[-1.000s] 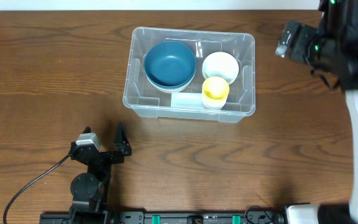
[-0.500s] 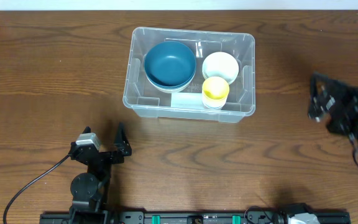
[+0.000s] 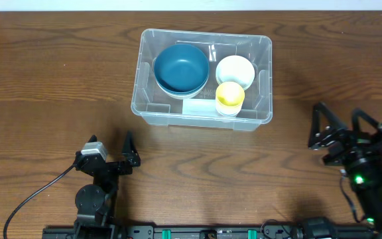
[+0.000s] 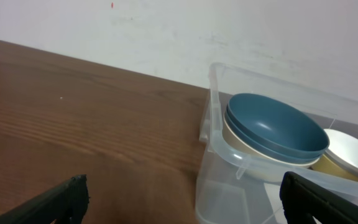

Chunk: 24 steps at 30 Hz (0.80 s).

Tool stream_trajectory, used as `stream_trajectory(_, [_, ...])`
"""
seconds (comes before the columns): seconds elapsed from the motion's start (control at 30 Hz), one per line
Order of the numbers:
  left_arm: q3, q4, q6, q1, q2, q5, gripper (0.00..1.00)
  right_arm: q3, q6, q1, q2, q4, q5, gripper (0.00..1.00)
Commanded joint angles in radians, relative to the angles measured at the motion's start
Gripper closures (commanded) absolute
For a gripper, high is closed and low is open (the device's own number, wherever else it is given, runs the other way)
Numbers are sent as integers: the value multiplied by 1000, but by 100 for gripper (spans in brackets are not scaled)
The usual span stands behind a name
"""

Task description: Pack container

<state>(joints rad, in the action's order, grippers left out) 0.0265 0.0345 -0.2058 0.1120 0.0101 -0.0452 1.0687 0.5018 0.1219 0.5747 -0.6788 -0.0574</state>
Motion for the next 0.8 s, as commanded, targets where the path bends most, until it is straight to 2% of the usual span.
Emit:
stream_trajectory(0.0, [-23,36,14,-7,-6,-6,2,-182,36,-14,-90,142,-15,1])
stream_trajectory(0.07, [-23,36,14,-7,-6,-6,2,-317,17,-14,-154,279,-15,1])
stream_trajectory(0.13, [-23,36,14,-7,-6,-6,2,-379,0,-14,-187,345,-17,1])
stream_trajectory(0.43, [-23,36,14,-7,-6,-6,2,-747,-229,-14,-431,749,-78,1])
stream_trajectory(0.6, [-23,36,14,-7,-6,-6,2,-869,-351,-14,-541,877,-82,1])
stream_trajectory(0.77, [-23,36,14,-7,-6,-6,2,-925,-440,-18,-569,908,-82,1])
